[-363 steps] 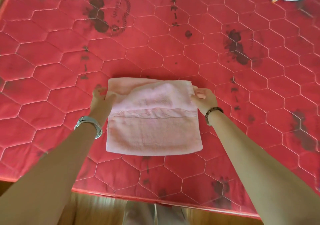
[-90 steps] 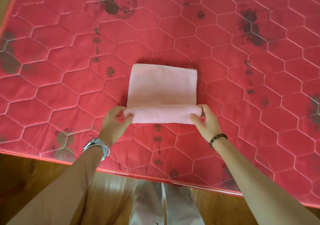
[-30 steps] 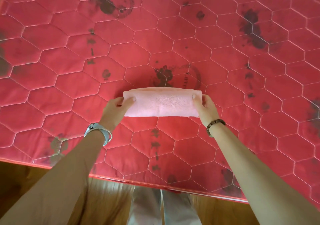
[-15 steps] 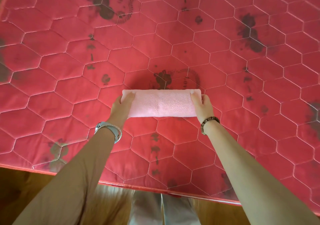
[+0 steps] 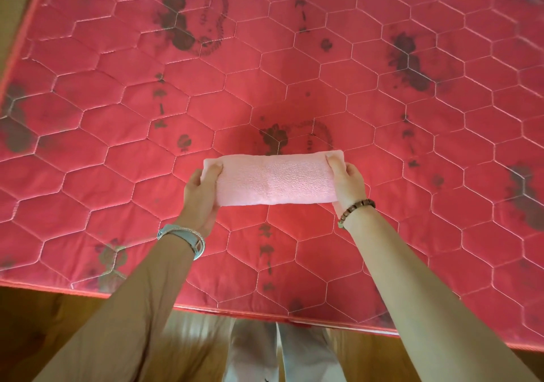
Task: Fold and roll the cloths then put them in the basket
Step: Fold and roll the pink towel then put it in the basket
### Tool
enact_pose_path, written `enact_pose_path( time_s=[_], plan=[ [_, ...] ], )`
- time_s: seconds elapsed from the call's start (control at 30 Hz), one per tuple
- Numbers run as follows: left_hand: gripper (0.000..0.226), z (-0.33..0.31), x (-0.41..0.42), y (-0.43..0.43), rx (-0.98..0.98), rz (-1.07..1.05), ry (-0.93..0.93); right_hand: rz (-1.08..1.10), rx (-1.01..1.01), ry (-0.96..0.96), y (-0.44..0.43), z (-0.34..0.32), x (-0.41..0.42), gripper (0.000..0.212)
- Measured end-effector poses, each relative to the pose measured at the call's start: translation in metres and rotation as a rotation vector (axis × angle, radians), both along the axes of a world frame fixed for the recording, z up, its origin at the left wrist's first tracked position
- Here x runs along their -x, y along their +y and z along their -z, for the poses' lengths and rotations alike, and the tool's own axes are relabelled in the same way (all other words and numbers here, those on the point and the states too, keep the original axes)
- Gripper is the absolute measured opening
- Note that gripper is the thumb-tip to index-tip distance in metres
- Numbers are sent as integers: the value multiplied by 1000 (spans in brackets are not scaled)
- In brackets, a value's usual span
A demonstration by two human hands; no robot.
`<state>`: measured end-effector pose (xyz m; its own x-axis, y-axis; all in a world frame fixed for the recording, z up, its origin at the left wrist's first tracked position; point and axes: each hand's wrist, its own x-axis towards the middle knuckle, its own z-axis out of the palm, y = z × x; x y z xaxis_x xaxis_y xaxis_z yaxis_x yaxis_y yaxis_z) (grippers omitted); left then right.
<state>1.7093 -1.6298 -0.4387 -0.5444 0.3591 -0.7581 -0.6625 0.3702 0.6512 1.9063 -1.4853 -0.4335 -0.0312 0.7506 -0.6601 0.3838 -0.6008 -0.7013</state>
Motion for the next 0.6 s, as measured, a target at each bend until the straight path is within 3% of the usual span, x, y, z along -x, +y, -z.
enact_pose_path(
  time_s=[0.17,0.37,0.6],
  plan=[
    [18,-42,3,-2,-36,-8,13,46,-41,35,-12,-42,-4,31],
    [48,-117,-3,5,-81,77,49,153,-105,68,-32,-111,-26,42],
    [42,-215,-24,12,-178,351,52,333,-91,283,-59,-207,-65,32]
  ],
)
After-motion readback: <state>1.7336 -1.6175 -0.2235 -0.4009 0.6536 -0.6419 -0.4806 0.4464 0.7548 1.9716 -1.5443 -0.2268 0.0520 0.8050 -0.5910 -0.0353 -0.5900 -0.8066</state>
